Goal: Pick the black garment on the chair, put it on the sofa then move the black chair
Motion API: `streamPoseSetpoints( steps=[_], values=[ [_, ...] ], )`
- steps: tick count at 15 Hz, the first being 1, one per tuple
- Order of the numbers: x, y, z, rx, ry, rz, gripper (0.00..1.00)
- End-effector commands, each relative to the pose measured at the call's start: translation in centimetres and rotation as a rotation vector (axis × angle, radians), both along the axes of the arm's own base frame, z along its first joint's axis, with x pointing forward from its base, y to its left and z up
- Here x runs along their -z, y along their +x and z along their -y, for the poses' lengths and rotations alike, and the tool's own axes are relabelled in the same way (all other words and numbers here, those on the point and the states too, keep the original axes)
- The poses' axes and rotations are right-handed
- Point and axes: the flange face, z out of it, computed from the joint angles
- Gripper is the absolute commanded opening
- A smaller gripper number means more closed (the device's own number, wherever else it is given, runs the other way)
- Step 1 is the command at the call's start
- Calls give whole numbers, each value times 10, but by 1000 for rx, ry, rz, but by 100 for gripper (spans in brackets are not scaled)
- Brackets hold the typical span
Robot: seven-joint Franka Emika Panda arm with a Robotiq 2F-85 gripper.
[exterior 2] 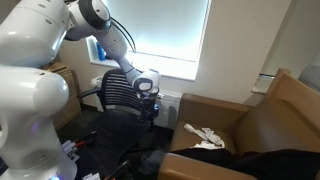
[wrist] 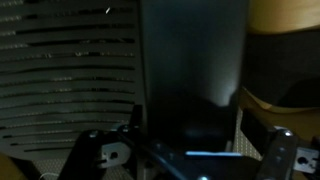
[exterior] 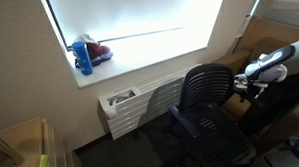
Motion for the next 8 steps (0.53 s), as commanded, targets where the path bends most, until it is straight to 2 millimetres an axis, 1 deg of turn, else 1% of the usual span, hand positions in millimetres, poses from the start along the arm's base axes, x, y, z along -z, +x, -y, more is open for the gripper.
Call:
streamPoseSetpoints(
  steps=[1,2,3,4,6,7,8],
  values=[
    [-11,11,-10,48,17,151,100],
    [-14,13,-11,51,16,199,100],
    [-22,15,-16,62,21,256,100],
    [-25,12,-17,65,-6,290,100],
    [-40,9,-19,79,-35,367,100],
    [-54,-1,-15,82,-74,384,100],
    [-66,-13,-14,69,-84,355,100]
  ],
)
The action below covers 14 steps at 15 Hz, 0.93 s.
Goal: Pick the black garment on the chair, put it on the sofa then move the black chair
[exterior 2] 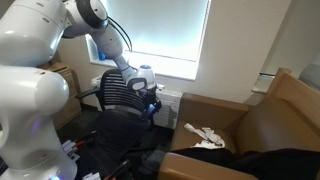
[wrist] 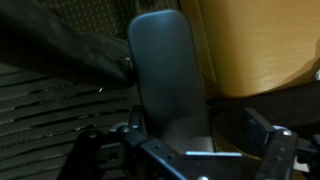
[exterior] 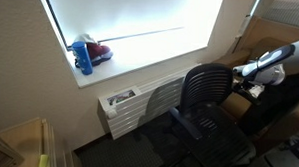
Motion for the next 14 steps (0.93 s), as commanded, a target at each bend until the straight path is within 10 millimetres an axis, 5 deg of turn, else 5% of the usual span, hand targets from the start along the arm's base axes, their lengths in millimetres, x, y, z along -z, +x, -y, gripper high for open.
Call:
streamPoseSetpoints(
  steps=[1,9,10,12,14],
  values=[
    [-53,-44,7,-12,-43,-21,100],
    [-173,-89,23,-24,31,47,100],
    [-152,-67,14,-16,-40,59,100],
    [-172,-77,19,-14,1,70,100],
    [-168,-82,19,-63,15,28,100]
  ],
)
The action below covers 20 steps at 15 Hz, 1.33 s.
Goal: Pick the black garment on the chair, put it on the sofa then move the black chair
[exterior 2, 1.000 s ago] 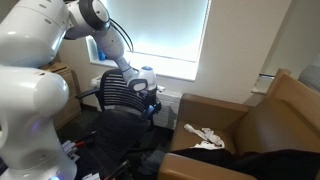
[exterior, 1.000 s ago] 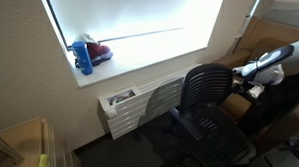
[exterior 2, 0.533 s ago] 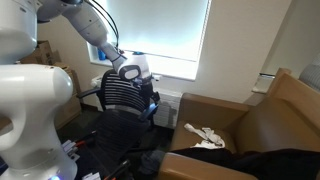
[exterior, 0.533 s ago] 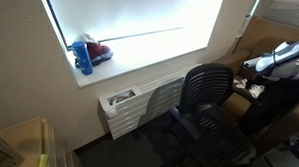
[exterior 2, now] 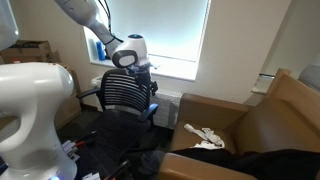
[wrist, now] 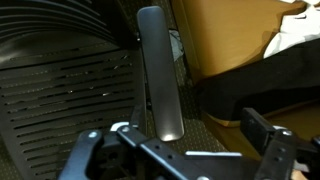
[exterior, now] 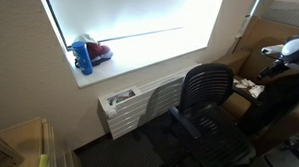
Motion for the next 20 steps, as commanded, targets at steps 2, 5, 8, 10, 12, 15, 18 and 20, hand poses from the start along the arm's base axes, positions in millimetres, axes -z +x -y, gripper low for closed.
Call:
streamPoseSetpoints(
  steps=[2,5,8,10,12,15,18,20],
  values=[
    [14,-3,-11,-186,-20,-103,100],
    [23,0,-13,-353,-68,-155,100],
    [33,7,-5,-512,-116,-198,100],
    [63,11,-7,-586,-208,-257,100],
    [51,8,-2,-564,-202,-222,100],
    [72,10,-3,-596,-263,-236,100],
    [84,13,-11,-655,-266,-290,100],
    [106,1,-37,-771,-308,-387,100]
  ],
)
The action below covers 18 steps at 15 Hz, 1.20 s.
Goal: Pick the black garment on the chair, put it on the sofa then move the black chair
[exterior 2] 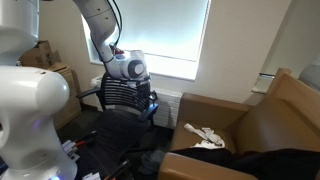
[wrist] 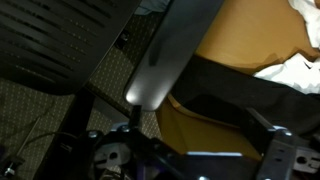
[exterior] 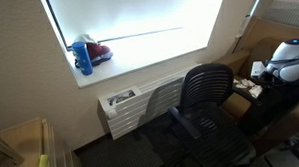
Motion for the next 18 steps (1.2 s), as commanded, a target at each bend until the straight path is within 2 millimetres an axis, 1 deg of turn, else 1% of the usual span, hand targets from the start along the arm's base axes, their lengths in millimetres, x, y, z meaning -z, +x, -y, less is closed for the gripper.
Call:
streamPoseSetpoints(
  steps=[1,2,6,8,10,12,13,14,15,18],
  values=[
    [32,-18,-45,-154,-61,-122,100],
    [42,-30,-67,-214,-73,-141,100],
    [60,-70,-151,-455,-132,-176,100],
    [61,-84,-191,-591,-120,-167,100],
    [54,-92,-225,-704,-46,-133,100],
    [49,-91,-241,-776,33,-103,100],
    [48,-88,-241,-808,78,-100,100],
    [51,-82,-232,-811,86,-97,100],
    [49,-97,-247,-779,38,-109,100],
    [48,-81,-231,-795,62,-103,100]
  ],
)
